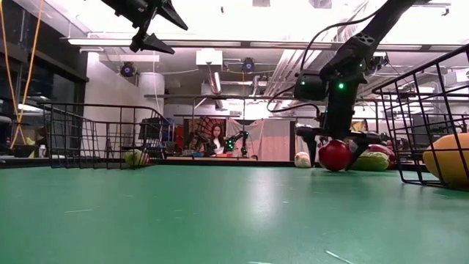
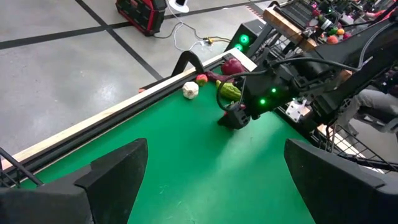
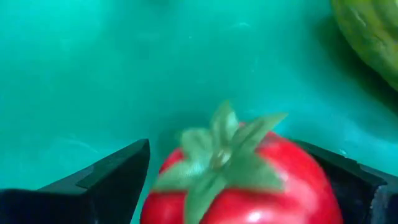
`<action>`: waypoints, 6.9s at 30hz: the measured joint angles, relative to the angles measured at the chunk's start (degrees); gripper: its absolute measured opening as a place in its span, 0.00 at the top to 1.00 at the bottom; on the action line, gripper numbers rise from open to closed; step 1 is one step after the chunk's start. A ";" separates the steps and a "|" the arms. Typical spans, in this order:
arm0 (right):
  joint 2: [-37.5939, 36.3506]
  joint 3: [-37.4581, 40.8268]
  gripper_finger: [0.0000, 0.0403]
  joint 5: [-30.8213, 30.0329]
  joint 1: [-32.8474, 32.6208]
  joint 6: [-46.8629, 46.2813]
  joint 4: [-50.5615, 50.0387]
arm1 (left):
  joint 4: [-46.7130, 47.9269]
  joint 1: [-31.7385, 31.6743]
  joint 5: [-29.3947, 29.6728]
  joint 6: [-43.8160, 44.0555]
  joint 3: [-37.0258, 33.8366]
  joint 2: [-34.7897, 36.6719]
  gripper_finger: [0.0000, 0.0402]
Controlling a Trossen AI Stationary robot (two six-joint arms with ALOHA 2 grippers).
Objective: Sort produce into baskets
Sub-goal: Put the red tomato into the bottom black wire basket, then put the green bitter gourd into the top black wire basket, then put the bottom red apple into the bottom black wire basket
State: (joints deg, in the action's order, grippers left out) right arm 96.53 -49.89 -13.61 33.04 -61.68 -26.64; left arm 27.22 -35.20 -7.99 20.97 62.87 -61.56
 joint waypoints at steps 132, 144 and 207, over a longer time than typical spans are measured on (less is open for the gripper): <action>3.05 -8.15 0.19 3.18 10.74 36.57 -23.98 | -22.72 3.53 -18.99 16.54 0.00 -1.39 0.09; -1.69 -18.76 0.62 6.86 -4.41 31.40 -8.42 | -34.63 3.35 -14.13 15.60 0.02 11.50 0.09; 18.12 -82.82 0.21 -16.05 -24.67 48.84 -49.68 | -20.51 23.80 -2.96 15.28 -10.98 14.08 0.09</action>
State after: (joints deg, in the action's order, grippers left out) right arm 114.65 -132.71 -29.66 8.37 -12.84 -76.32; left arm 6.71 -11.41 -10.95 36.25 51.89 -47.48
